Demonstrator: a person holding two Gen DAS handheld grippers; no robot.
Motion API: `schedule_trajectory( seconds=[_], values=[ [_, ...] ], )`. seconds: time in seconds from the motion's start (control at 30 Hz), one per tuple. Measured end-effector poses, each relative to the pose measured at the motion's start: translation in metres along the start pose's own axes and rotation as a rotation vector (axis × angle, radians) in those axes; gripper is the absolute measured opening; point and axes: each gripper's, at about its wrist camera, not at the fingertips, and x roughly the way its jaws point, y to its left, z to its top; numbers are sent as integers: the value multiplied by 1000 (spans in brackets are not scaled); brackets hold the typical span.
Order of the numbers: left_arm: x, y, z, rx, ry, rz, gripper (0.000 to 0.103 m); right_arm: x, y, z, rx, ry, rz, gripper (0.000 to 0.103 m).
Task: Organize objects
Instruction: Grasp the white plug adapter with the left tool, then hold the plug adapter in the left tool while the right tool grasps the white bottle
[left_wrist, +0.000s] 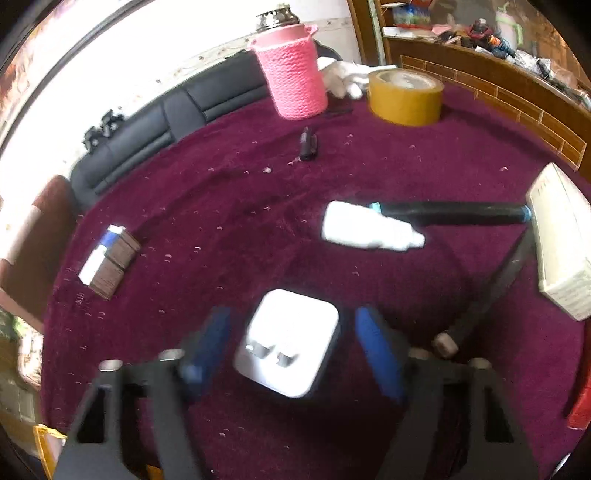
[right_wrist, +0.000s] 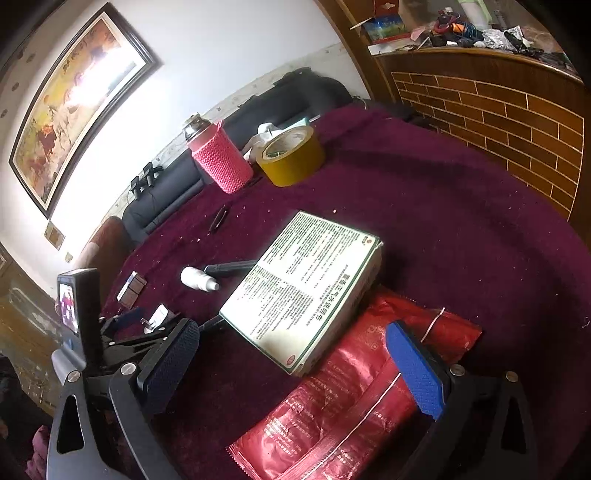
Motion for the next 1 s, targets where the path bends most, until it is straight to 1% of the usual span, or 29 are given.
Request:
schedule_trajectory(
  seconds=[0.07,0.13,0.27,0.37,0.43,0.53,0.6,0.67,0.73,0.83,0.87,0.93,1.0],
  values=[
    [-4,1,-2,-5,3,23,42,0,2,-1,-9,-2,-5,103],
    [-15,6,-8,-31,-8,5,40,0,2,-1,-16,-4,-7,103],
    [-40,16,-23,-111,-12,-35,39,0,4,-2,-31,-9,-12,103],
    [-71,25,-41,-182,-29,-88,39,1,7,-5,-53,-11,-17,103],
    [-89,27,-52,-216,-44,-107,39,2,10,-6,-70,-6,-13,103],
    [-114,32,-72,-286,-57,-141,39,5,20,-9,-114,16,2,103],
    [-126,32,-86,-307,-54,-149,39,5,27,-13,-124,45,16,103],
    [-139,32,-100,-314,-71,-146,39,3,38,-14,-145,74,49,103],
    [-151,32,-113,-321,-93,-145,39,2,51,-11,-175,97,53,103],
    [-163,34,-129,-344,-111,-170,39,11,84,0,-274,149,61,103],
    [-165,34,-134,-351,-115,-180,39,19,95,6,-302,170,55,103],
    [-171,35,-141,-362,-122,-195,39,35,113,18,-341,182,18,103],
    [-175,37,-148,-369,-130,-203,39,63,135,27,-415,222,-31,103]
  ],
)
